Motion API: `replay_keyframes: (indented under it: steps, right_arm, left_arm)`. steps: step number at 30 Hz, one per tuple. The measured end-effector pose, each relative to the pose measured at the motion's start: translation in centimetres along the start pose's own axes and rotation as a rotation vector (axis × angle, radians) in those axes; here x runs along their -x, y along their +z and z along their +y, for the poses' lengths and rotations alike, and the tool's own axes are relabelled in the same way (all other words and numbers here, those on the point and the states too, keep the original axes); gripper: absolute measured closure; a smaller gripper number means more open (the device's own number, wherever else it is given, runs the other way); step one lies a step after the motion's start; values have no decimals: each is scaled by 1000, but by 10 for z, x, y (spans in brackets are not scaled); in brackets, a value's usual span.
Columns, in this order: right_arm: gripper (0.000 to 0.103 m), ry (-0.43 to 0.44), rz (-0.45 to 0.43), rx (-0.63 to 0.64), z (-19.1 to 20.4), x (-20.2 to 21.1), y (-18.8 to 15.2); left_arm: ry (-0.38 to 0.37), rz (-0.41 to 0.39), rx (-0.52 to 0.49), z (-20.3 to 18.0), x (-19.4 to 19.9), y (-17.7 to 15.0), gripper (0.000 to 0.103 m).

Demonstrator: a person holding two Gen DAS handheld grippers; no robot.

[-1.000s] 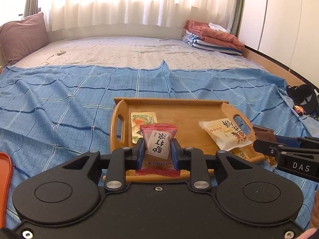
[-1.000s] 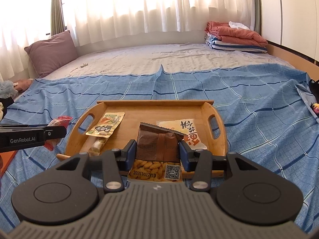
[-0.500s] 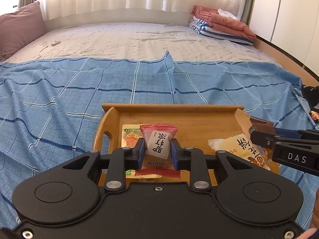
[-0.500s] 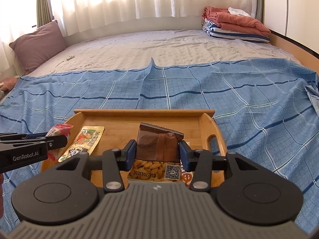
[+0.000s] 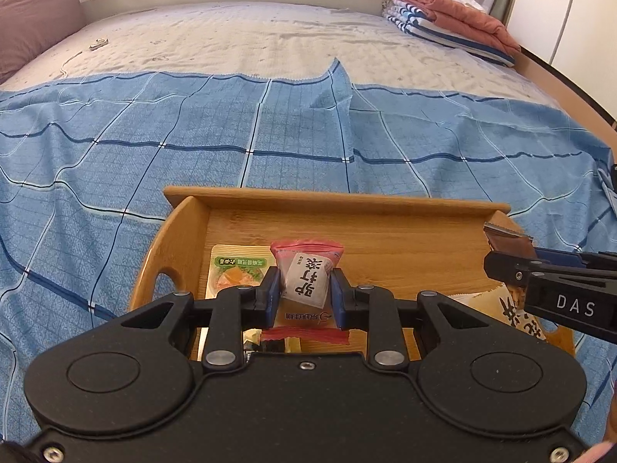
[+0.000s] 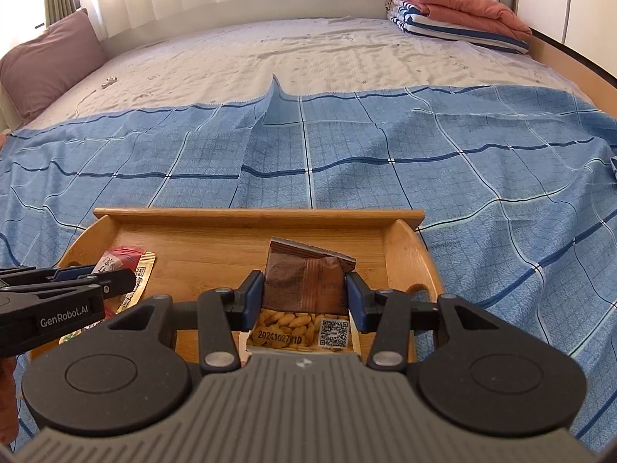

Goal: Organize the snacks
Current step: 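Carry the pastry and almond packet with both grippers over the wooden tray, then open both grippers to release the pastry and almond packet onto the tray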

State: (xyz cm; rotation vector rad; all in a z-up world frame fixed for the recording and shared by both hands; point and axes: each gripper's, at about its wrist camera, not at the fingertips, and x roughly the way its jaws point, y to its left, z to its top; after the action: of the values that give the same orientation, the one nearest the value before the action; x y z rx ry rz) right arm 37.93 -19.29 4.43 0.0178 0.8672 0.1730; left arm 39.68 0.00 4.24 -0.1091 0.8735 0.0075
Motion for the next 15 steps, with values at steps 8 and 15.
replay_keyframes:
  steps: [8,15]
  right_arm:
    - [52,-3,27,-2,4,-28,1]
    - [52,-10,40,1,0,-39,-3]
  left_arm:
    - [11,14,-30,-10,-22,1,77]
    - [25,19,-50,-14,-31,-4,77]
